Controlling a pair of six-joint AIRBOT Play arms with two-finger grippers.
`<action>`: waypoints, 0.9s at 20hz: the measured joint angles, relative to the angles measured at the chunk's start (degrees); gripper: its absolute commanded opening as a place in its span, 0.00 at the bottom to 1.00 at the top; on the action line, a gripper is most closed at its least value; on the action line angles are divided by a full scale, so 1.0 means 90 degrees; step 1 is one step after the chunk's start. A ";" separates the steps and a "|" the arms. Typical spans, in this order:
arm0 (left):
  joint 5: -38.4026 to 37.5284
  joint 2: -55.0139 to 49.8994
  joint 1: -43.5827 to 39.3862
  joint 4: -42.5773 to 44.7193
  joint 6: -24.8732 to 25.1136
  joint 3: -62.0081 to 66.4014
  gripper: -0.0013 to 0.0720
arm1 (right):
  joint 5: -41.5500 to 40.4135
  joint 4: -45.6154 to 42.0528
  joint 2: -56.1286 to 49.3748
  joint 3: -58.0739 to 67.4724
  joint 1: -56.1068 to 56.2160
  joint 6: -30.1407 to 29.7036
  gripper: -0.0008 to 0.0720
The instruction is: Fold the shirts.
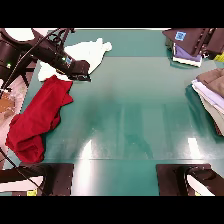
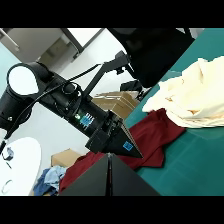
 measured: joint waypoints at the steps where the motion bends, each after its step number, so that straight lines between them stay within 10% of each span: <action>1: 0.0000 0.0000 0.0000 0.0002 0.0000 0.0000 0.05 | 0.0000 -0.0002 0.0000 0.0000 0.0000 0.0000 0.04; 18: 0.1285 -0.0041 0.0022 0.0692 0.0549 -0.0044 0.05 | -0.2407 0.0100 0.0024 0.0000 0.0000 0.0005 0.04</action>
